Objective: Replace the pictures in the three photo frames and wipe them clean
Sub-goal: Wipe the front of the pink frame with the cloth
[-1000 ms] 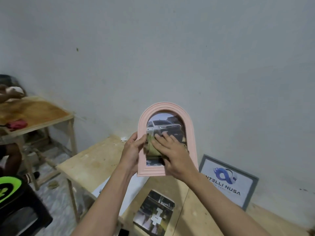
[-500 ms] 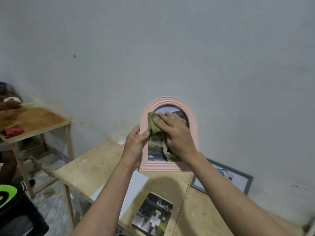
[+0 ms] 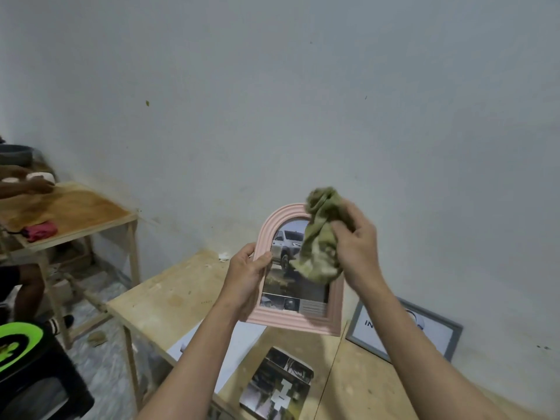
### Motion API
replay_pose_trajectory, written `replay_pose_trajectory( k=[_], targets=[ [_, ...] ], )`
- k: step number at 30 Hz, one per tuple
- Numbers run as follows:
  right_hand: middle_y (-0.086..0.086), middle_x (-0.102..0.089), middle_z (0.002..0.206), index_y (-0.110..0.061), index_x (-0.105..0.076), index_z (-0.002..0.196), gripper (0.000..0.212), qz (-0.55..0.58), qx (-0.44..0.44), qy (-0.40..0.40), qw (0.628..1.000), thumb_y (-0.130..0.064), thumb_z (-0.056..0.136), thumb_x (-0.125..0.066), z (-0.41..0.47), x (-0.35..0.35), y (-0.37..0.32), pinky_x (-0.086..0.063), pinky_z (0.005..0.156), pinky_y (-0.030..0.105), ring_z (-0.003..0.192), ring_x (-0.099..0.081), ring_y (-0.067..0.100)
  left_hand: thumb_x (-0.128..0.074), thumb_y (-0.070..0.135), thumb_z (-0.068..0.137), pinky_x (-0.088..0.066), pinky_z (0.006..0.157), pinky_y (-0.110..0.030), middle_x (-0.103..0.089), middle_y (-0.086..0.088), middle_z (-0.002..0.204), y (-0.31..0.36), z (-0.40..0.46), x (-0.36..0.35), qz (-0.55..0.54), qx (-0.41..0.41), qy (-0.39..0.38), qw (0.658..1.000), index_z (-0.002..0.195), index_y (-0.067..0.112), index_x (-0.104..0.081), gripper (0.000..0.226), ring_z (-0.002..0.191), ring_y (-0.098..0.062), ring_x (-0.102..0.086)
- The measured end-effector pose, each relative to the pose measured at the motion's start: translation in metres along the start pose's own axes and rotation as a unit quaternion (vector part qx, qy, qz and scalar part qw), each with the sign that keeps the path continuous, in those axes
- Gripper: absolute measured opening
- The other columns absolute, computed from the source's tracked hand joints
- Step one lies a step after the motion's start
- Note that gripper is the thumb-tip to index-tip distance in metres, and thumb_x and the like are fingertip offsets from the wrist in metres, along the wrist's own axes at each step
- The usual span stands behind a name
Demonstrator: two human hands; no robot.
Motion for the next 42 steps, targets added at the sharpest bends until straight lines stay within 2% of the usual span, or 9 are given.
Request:
replay_pose_trajectory(
  k=[4,9,12,18,22,26,31,39,42],
  targets=[
    [0.000,-0.064,0.121,-0.017,-0.065,0.123,0.055,-0.164,0.081,0.113,0.976,0.010,0.080,-0.044,0.034,0.030,-0.010,-0.044,0.104,0.026,0.114,-0.058,0.014,-0.063,0.012,0.095,-0.048,0.059,-0.028,-0.068,-0.003,0.075,-0.012,-0.005,-0.007,-0.037,0.034,-0.011,0.999,0.107,0.011,-0.070,0.014,0.064,-0.017,-0.058],
    [0.004,-0.057,0.137,-0.025,-0.063,0.125,0.061,-0.374,0.201,-0.169,0.890,-0.001,0.070,-0.052,-0.013,-0.059,0.032,-0.028,0.112,0.034,0.125,-0.046,0.022,-0.069,0.016,0.085,-0.047,0.076,-0.043,-0.068,-0.020,0.088,-0.009,-0.006,-0.017,-0.116,0.060,-0.010,0.991,0.097,0.012,-0.073,0.013,0.080,-0.032,-0.060],
    [-0.007,-0.048,0.144,-0.026,-0.056,0.133,0.052,-0.320,0.141,-0.252,0.902,-0.008,0.085,-0.051,-0.061,-0.076,0.059,-0.016,0.118,0.031,0.137,-0.034,0.008,-0.062,0.004,0.092,-0.056,0.073,-0.041,-0.073,-0.020,0.089,-0.013,-0.005,-0.001,-0.158,0.075,0.010,0.985,0.103,0.005,-0.069,0.014,0.076,-0.031,-0.069],
    [-0.006,-0.069,0.116,-0.020,-0.069,0.115,0.045,-0.234,0.044,-0.434,0.869,0.001,0.079,-0.054,-0.094,-0.083,0.056,-0.039,0.102,0.023,0.111,-0.058,0.007,-0.059,0.008,0.095,-0.051,0.063,-0.034,-0.068,-0.015,0.076,-0.014,-0.009,0.029,-0.107,0.075,0.057,0.990,0.094,0.007,-0.067,0.008,0.063,-0.026,-0.063],
    [-0.002,-0.070,0.107,-0.008,-0.068,0.112,0.038,-0.062,-0.056,-0.271,0.959,0.013,0.087,-0.050,-0.045,-0.053,0.025,-0.047,0.092,0.019,0.094,-0.062,-0.007,-0.070,0.023,0.081,-0.043,0.069,-0.036,-0.065,-0.014,0.080,-0.003,-0.008,0.026,-0.062,0.047,0.041,0.996,0.094,0.012,-0.072,0.017,0.074,-0.027,-0.055],
    [-0.003,-0.067,0.114,-0.020,-0.070,0.114,0.053,-0.233,0.131,-0.042,0.963,0.007,0.075,-0.048,0.007,-0.005,-0.007,-0.048,0.094,0.029,0.106,-0.060,0.013,-0.066,0.017,0.091,-0.047,0.071,-0.039,-0.068,-0.020,0.085,0.009,-0.011,0.018,-0.058,0.025,0.020,0.998,0.104,0.009,-0.070,0.016,0.075,-0.029,-0.058],
    [0.002,-0.064,0.125,-0.028,-0.069,0.114,0.045,-0.525,0.314,-0.148,0.777,-0.023,0.070,-0.077,-0.013,-0.031,0.018,-0.048,0.076,0.039,0.103,-0.046,0.025,-0.065,0.014,0.092,-0.049,0.069,-0.040,-0.065,-0.017,0.082,0.019,-0.009,0.022,-0.080,-0.001,0.028,0.996,0.099,0.009,-0.068,0.009,0.073,-0.029,-0.058],
    [-0.001,-0.066,0.119,-0.023,-0.071,0.112,0.042,-0.383,0.199,-0.140,0.891,-0.011,0.076,-0.056,-0.091,-0.035,0.057,-0.052,0.075,0.034,0.098,-0.046,0.017,-0.065,0.013,0.092,-0.053,0.082,-0.054,-0.070,-0.021,0.094,0.015,-0.002,0.037,-0.121,0.000,0.085,0.989,0.102,0.012,-0.070,0.012,0.084,-0.034,-0.063],
    [-0.003,-0.065,0.121,-0.025,-0.069,0.115,0.041,-0.352,0.180,-0.184,0.900,-0.015,0.078,-0.056,-0.112,-0.072,0.049,-0.049,0.079,0.031,0.097,-0.050,0.017,-0.062,0.009,0.093,-0.054,0.072,-0.041,-0.070,-0.018,0.088,0.008,-0.005,0.016,-0.124,0.015,0.074,0.989,0.104,0.007,-0.068,0.012,0.076,-0.029,-0.063]
  ],
)
Point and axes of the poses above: each hand's wrist, its own z-axis towards the middle knuckle, its own x-axis out of the back of the hand, y = z × x, the point moved 9 cm from there along z, towards the middle knuckle
